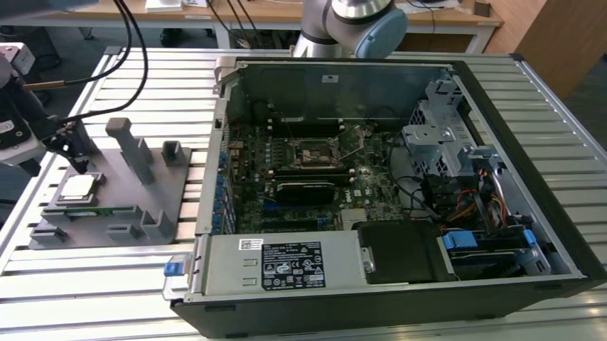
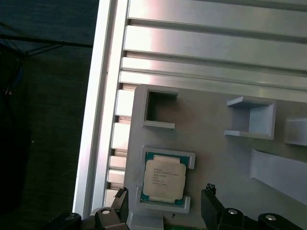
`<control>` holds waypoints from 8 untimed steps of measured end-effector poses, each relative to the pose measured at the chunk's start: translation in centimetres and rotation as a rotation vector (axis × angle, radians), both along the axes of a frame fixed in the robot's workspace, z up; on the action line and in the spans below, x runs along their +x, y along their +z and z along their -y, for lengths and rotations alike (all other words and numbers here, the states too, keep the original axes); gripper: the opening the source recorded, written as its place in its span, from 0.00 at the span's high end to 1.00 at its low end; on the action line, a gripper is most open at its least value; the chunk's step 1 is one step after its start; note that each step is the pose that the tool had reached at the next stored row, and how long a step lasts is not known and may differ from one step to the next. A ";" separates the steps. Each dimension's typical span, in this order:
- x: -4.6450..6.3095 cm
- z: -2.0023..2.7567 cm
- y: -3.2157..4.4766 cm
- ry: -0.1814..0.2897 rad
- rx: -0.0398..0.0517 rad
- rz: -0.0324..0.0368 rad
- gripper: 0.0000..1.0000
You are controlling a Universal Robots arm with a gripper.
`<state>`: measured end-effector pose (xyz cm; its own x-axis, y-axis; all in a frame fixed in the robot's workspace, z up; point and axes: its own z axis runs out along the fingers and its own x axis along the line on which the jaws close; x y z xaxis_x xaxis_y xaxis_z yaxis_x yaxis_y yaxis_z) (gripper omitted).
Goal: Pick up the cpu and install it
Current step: 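Pick up the cpu and move it towards the insertion slot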
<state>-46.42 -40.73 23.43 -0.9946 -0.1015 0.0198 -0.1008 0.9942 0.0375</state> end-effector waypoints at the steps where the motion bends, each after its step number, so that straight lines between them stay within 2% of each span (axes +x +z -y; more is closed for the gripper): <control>1: 0.0 0.00 -0.13 0.000 0.0000 0.0001 0.30; 8: 0.0 0.01 -1.25 0.000 0.0000 0.0000 0.30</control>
<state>-46.42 -40.74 22.18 -0.9946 -0.1016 0.0198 -0.1008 0.9942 0.0375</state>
